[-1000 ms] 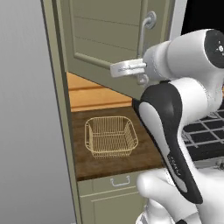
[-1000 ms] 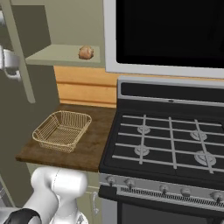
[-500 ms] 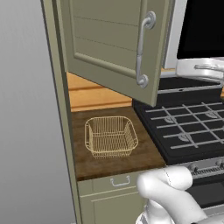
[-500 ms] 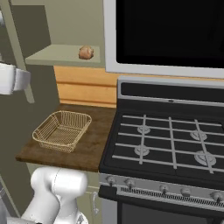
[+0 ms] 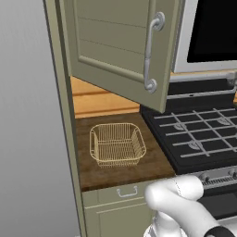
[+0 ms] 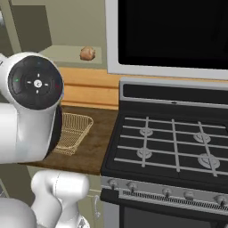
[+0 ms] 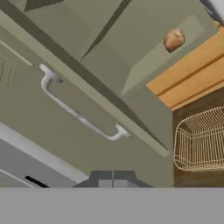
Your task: Open the cabinet, pick up the bread from the cabinet and place it in the basket. Then move the basket to the dining counter.
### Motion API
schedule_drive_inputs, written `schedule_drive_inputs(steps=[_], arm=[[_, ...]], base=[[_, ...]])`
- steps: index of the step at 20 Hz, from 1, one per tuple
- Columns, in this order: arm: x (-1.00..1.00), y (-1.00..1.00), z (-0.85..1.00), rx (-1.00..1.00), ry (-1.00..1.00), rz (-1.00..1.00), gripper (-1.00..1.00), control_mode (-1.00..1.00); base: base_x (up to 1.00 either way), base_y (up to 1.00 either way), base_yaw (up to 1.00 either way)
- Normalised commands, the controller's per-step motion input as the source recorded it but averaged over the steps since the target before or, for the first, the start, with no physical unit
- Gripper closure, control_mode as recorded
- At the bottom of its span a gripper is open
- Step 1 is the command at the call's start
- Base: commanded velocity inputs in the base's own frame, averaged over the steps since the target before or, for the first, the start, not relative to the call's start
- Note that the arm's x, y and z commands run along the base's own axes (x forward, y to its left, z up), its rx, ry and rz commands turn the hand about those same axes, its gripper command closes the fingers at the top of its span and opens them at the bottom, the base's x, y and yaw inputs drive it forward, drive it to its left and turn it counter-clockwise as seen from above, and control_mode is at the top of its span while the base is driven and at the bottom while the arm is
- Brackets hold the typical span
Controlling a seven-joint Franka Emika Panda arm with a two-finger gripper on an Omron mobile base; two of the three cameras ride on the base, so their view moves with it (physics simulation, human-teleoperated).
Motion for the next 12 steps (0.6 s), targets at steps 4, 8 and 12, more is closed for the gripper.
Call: schedule_drive_inputs(steps=[4,8,12], arm=[[0.32,0.25,-0.58,0.37,0.12,0.23,1.00,-1.00],[0.61,0.07,-0.25,0.09,0.08,0.11,1.00,-1.00],[0.68,-0.10,-0.11,0.15,0.05,0.05,1.00,-1.00]], base=[[0.00,0.00,0.00],[0.00,0.00,0.00],[0.00,0.00,0.00]])
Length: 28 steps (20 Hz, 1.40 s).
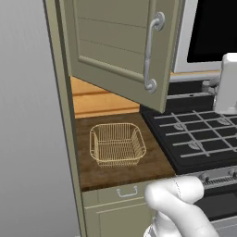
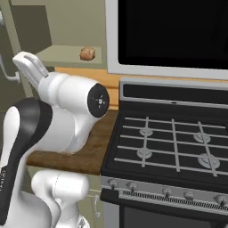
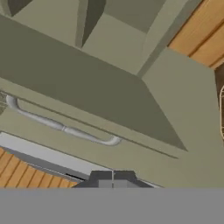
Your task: Open the cabinet, pick up the bread from the cabinet and place it in the basket. Then move the basket to the dining counter.
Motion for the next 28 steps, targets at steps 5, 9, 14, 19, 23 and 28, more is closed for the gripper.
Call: schedule_drive_inputs(steps=[5,9,14,19,23,28], arm=[[0.55,-0.07,0.00,0.20,0.06,0.07,1.00,-1.00],[0.52,0.00,0.00,0.22,0.16,0.17,1.00,-1.00],[0.32,0.28,-0.10,0.17,0.12,0.22,1.00,-1.00],[0.02,0.85,-0.03,0.09,0.16,0.25,1.00,-1.00],[-0.04,1.00,0.00,0.02,0.16,0.22,1.00,-1.00],[-0.50,1.00,0.00,0.00,0.13,0.23,1.00,-1.00]], base=[[0.00,0.00,0.00],[0.00,0.00,0.00],[0.00,0.00,0.00],[0.00,0.00,0.00],[0.00,0.00,0.00],[0.00,0.00,0.00]])
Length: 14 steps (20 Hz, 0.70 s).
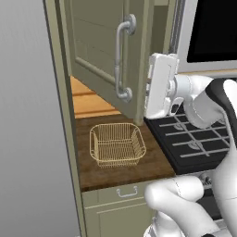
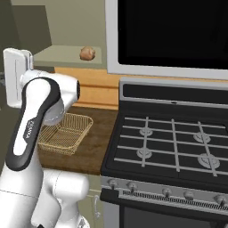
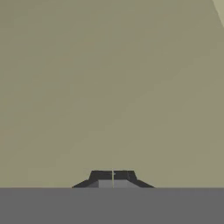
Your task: Open the cabinet, pick up the bread from the cabinet and place it in the basket. Then move the basket to the dining counter.
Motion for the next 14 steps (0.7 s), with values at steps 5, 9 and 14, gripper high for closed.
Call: schedule_drive_inputs(steps=[5,9,14], arm=[[-0.43,1.00,-0.02,0.00,0.01,0.09,1.00,-1.00],[0.16,0.79,-0.02,-0.07,0.17,-0.04,1.00,-1.00],[0.08,0.61,0.01,-0.12,0.01,-0.13,1.00,-1.00]], base=[[0.00,0.00,0.00],[0.00,0.00,0.00],[0.00,0.00,0.00]])
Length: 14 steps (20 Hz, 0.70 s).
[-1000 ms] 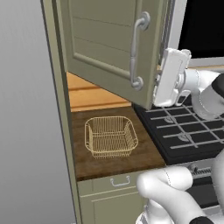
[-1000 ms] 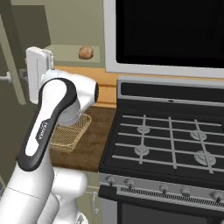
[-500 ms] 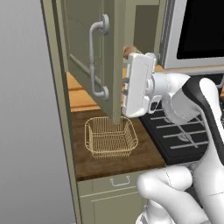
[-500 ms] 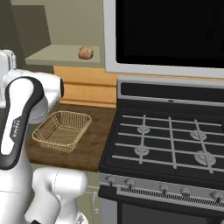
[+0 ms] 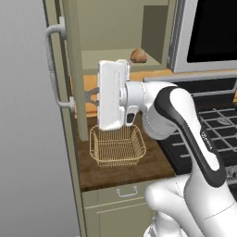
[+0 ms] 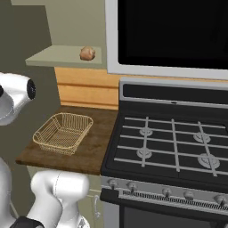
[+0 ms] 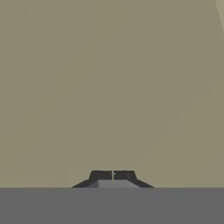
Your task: Open the cabinet, pick up the bread from the cabinet and place it in the basket. Then move the basket to the dining counter.
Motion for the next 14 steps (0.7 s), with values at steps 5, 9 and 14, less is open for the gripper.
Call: schedule_drive_inputs(steps=[5,9,14], arm=[[0.00,-0.36,0.25,-0.03,0.02,-0.07,1.00,-1.00],[0.00,-0.97,0.09,-0.02,0.00,-0.03,1.00,-1.00],[0.00,-0.72,0.00,-0.24,-0.14,-0.08,1.00,-1.00]], base=[[0.00,0.00,0.00],[0.00,0.00,0.00],[0.00,0.00,0.00]])
